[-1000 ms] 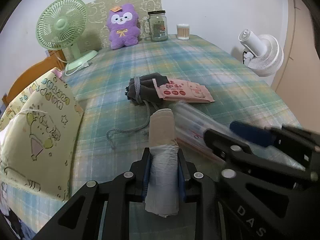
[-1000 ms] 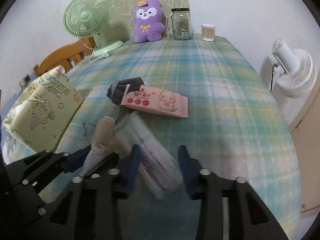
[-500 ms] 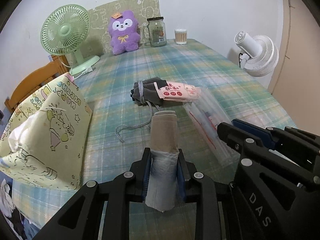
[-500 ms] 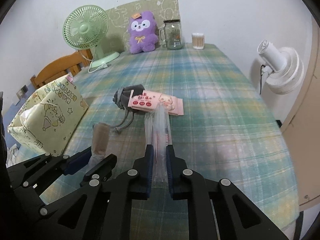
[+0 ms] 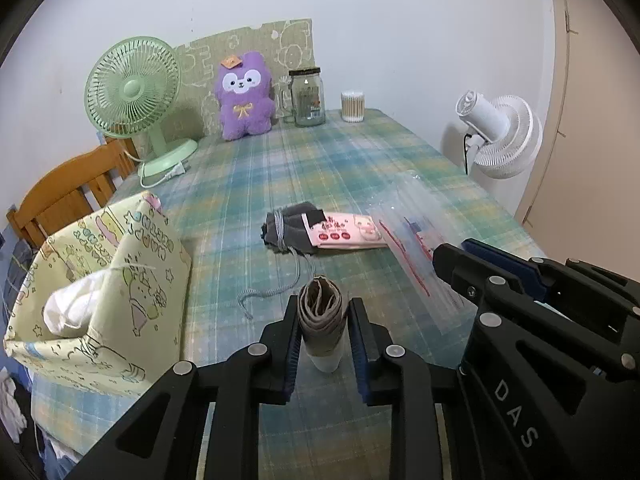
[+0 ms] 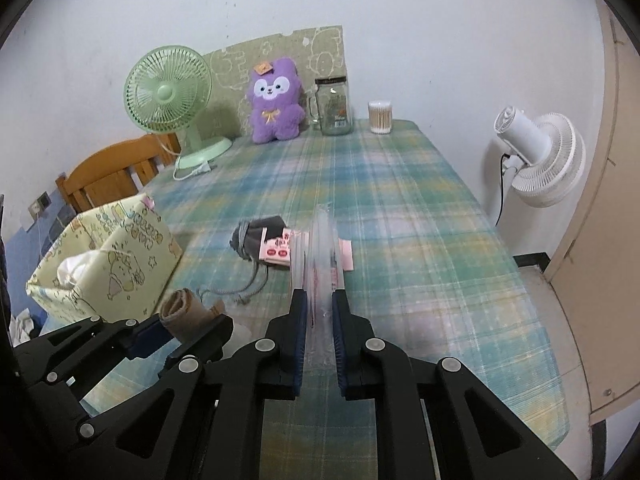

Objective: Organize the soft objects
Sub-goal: 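Lift the plastic bag upright with the right tool while the left lifts the rolled cloth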

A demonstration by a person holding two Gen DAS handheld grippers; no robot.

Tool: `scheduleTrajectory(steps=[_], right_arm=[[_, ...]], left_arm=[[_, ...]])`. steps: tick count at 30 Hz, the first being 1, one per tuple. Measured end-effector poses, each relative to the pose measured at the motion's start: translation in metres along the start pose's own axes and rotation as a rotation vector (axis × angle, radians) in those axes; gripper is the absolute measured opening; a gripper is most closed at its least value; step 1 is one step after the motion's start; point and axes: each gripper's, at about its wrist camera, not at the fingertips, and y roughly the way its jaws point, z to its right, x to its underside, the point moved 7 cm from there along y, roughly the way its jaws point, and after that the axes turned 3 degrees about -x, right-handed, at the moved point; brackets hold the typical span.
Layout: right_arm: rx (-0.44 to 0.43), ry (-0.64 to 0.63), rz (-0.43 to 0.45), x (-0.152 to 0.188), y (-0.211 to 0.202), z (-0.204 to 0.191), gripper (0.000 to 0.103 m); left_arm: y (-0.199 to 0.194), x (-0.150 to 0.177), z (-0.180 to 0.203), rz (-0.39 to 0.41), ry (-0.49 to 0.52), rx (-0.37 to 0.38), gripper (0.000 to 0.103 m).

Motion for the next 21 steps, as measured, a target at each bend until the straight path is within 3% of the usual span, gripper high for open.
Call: scheduleTrajectory(steps=[10,14,21], right_arm=[[0.008,-0.005,-0.026,0.005,0.009,0.001,0.015],[0.021,-0.008,-0.042,0.010,0.016,0.003,0.015],[0.033,0.004,-0.075,0.017,0.028,0.010,0.015]], left_arm=[[0.012,0.009,0.000,-0.035,-0.016,0.008,0.019],[0.022,0.015,0.001,-0.059,-0.017,0.015,0.027],[0.036,0.019,0.004,-0.086,-0.012,0.023,0.027]])
